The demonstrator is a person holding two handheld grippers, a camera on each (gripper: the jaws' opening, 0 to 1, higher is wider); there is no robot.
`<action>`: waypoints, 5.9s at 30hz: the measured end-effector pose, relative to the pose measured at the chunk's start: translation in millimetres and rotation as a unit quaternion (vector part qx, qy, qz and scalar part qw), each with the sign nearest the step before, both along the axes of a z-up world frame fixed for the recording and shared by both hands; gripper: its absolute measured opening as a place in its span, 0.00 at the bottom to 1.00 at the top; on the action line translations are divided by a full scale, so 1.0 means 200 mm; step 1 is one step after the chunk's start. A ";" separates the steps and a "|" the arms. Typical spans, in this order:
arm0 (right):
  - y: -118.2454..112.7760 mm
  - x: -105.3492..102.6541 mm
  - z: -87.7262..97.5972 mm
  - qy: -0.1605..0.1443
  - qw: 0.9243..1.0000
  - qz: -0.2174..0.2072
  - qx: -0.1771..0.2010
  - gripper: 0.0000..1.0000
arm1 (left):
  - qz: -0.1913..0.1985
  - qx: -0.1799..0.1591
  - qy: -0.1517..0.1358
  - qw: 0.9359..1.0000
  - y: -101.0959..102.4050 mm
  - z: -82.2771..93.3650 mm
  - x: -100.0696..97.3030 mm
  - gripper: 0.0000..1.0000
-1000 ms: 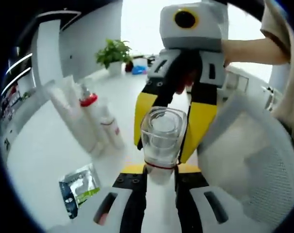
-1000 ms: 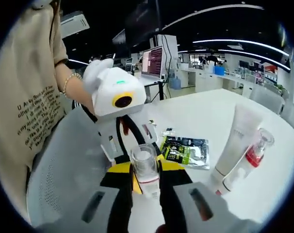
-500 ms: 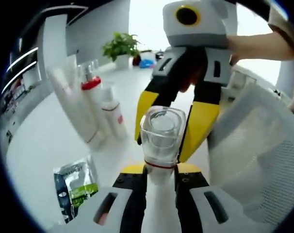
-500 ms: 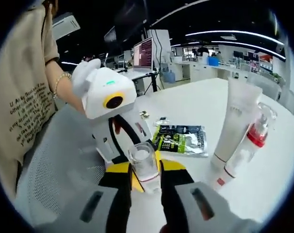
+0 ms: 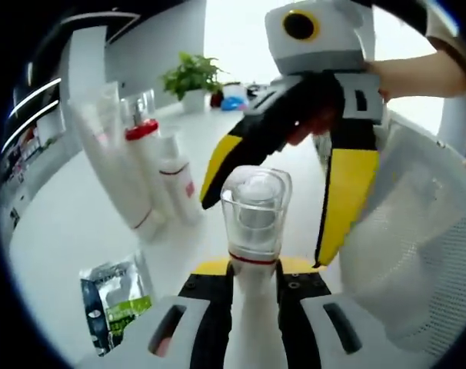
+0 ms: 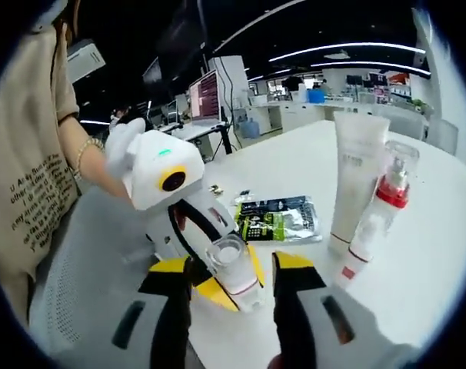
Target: Arrange the skincare products in the storage area until every visible bottle or jar stands upright without overlapping.
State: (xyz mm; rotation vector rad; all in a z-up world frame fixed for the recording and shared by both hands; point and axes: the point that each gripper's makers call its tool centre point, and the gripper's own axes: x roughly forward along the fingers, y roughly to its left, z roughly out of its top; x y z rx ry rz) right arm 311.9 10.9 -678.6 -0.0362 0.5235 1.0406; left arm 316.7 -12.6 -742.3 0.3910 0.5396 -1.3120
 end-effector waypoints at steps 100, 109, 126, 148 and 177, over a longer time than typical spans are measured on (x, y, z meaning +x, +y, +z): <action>-0.30 -0.02 0.08 0.004 0.975 -0.223 0.019 1.00 | 0.249 -0.001 0.097 0.964 0.72 0.18 0.01 0.92; -0.29 -0.05 0.10 0.000 0.975 -0.220 0.016 1.00 | 0.303 -0.021 0.085 0.949 0.89 0.27 -0.09 0.97; -0.27 -0.09 0.10 0.005 0.977 -0.215 0.016 1.00 | 0.348 -0.020 0.064 0.935 1.02 0.31 -0.19 0.97; -0.28 -0.10 0.09 0.006 0.977 -0.212 0.013 1.00 | 0.336 0.008 0.061 0.940 0.96 0.27 -0.17 0.97; -0.29 -0.09 0.08 0.013 0.975 -0.219 0.022 0.99 | 0.295 0.092 0.073 0.948 0.74 0.04 0.22 0.97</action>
